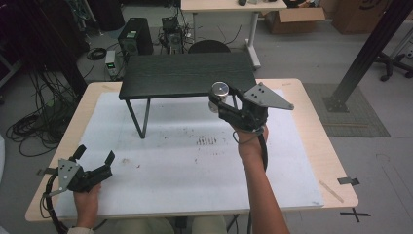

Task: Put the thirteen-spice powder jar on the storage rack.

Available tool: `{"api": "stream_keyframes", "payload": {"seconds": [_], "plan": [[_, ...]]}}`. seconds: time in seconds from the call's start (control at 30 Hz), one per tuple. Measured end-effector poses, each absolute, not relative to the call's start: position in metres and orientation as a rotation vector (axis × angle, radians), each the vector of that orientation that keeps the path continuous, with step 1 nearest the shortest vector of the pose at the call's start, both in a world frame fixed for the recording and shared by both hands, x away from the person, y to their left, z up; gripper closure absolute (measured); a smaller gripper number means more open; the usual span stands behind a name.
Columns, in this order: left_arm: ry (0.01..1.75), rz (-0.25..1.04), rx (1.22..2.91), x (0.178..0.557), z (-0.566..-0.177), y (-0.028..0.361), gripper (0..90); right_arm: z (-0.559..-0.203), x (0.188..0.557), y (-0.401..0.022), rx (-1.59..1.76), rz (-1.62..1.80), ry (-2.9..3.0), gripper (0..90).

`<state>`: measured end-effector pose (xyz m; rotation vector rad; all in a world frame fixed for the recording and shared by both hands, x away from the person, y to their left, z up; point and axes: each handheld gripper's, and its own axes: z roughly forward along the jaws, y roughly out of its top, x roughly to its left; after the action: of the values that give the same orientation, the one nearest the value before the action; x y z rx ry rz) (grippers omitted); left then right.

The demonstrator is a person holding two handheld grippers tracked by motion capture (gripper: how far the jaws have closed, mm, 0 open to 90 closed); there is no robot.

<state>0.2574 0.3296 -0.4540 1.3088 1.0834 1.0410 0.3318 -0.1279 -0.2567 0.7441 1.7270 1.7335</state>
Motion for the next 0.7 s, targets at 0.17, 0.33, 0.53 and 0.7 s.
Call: {"api": "stream_keyframes", "payload": {"seconds": [0.17,0.33,0.53,0.7], "plan": [[1.083,1.041,1.308,0.257,-0.454,0.33,0.7,-0.249,0.341,-0.126,0.738,1.739,1.729,48.8],[1.083,1.041,1.308,0.257,-0.454,0.33,0.7,-0.241,0.35,-0.124,0.738,1.748,1.719,48.8],[1.084,1.04,1.309,0.258,-0.454,0.33,0.7,-0.233,0.362,-0.12,0.737,1.754,1.708,48.8],[1.084,1.04,1.309,0.258,-0.454,0.33,0.8,-0.227,0.374,-0.116,0.741,1.754,1.703,48.9]]}}
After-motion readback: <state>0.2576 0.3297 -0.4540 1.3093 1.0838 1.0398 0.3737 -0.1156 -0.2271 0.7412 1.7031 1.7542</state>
